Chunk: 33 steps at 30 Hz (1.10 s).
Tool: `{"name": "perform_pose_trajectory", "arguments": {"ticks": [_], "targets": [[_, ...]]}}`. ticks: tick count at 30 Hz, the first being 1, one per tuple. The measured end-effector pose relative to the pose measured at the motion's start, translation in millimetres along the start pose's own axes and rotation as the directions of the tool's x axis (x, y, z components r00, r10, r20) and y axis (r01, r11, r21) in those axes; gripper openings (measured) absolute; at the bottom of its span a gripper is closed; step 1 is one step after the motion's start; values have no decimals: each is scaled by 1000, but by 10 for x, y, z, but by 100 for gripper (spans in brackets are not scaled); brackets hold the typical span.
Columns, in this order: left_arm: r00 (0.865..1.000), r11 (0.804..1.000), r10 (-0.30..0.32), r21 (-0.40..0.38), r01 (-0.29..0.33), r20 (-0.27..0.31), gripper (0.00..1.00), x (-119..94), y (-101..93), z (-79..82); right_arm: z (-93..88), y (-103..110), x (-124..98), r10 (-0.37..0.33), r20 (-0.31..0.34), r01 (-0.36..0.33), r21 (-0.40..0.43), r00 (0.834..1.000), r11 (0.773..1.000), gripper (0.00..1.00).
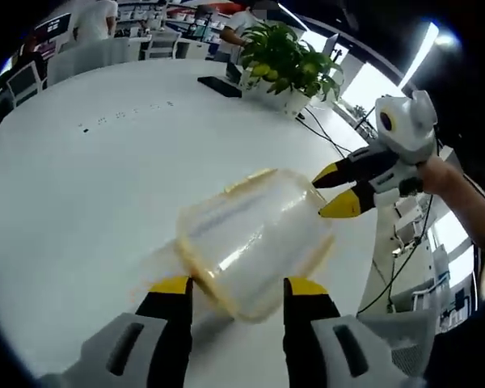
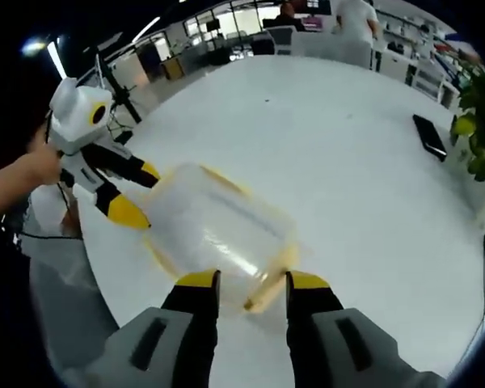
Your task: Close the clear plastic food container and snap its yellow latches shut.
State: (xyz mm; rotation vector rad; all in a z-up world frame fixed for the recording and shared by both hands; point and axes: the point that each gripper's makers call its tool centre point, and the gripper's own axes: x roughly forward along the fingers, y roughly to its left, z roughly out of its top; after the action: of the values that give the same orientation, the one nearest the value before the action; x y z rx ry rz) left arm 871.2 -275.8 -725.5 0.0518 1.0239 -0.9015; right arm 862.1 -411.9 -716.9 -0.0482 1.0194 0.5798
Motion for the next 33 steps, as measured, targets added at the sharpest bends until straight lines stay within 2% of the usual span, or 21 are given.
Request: {"name": "perform_pose_trajectory", "arguments": {"ticks": [3,7,10,11,12,13,15,33], "targets": [[1000,1000,1,9,-1,4,39,2,1,6,-7,-1,5,11,-2,-11,15,1000,1000,30],[1000,1000,-2,13,2,0,38,23,-5,26,-12,33,77,41,12,-42,108,999,993,31],[1000,1000,-7,1,7,-15,37,35,-6,18,-51,14,88,64,-5,-63,119,998,991,32],[1000,1000,-8,-3,8,-22,36,32,-12,15,-56,37,86,78,-5,-77,134,997,988,32],[998,999,-3,-45,0,-64,36,14,-36,-64,-48,23,95,71,0,-70,127,998,989,32],[999,998,-17,-61,15,-27,37,42,-52,-1,-51,37,98,72,-6,-70,135,997,988,32],[1000,997,-24,-76,23,-12,37,53,-30,1,-40,53,94,67,-14,-65,125,998,990,33],[1000,997,-21,-78,21,-4,38,60,-16,26,-16,71,90,48,2,-48,155,999,987,35]]}}
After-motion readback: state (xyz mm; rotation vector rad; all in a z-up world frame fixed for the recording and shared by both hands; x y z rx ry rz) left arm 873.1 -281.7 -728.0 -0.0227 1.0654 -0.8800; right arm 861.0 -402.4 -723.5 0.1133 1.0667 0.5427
